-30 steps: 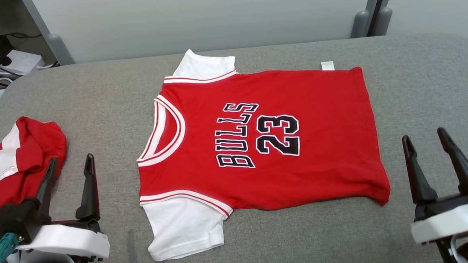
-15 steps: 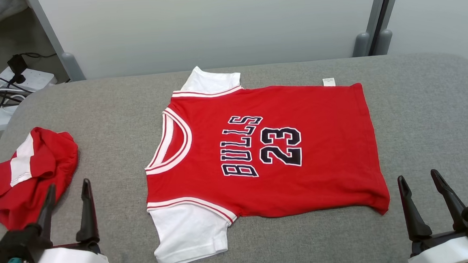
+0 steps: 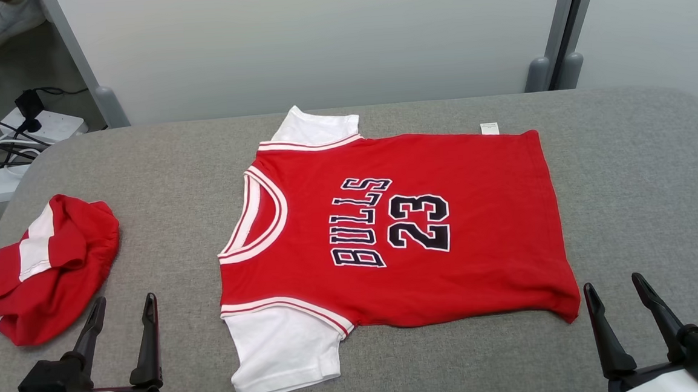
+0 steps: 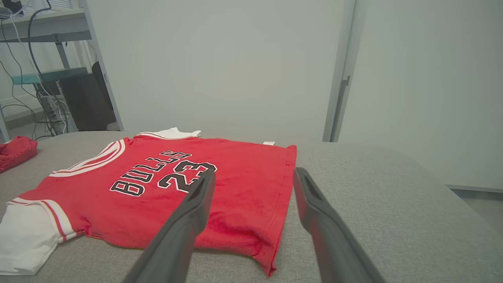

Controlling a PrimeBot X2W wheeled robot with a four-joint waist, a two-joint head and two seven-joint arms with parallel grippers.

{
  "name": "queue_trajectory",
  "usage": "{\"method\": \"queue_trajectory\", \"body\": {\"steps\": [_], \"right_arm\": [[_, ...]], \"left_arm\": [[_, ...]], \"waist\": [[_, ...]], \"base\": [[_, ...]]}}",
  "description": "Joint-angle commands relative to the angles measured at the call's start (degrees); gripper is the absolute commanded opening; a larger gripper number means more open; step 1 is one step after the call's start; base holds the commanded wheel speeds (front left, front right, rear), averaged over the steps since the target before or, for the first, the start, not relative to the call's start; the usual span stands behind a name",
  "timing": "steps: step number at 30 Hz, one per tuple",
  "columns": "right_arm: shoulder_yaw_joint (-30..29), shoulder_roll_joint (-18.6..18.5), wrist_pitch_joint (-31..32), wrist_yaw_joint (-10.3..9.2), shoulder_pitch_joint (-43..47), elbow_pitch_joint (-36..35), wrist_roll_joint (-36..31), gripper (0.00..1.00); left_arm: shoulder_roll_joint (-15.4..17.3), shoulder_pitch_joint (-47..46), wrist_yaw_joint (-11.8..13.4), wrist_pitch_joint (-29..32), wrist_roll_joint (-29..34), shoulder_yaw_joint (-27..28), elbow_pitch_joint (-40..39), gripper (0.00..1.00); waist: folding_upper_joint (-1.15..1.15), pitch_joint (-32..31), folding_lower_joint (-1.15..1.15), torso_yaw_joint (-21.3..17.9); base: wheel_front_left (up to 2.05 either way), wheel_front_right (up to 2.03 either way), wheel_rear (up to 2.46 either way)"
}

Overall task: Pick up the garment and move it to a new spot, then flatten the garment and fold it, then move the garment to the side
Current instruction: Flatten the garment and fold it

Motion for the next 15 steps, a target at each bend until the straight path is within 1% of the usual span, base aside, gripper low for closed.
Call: {"method": "queue_trajectory", "body": {"steps": [1,15], "right_arm": [[1.04,-0.72,-0.80,0.24,-1.11,-1.37,-0.66,1.00],[0.75,-0.42,-0.81,0.24,-1.45,-1.12,-1.13,1.00]], "left_arm": [[1.03,-2.23,-0.04,-0.59,0.64,2.32,-1.36,1.00],[0.30,-2.06,0.25,-0.59,0.63,2.72,-1.48,1.00]], "waist": [[0.00,0.08,0.00,0.10],[0.00,0.17,0.00,0.10]], "base": [[0.00,0.00,0.00],[0.00,0.00,0.00]]}}
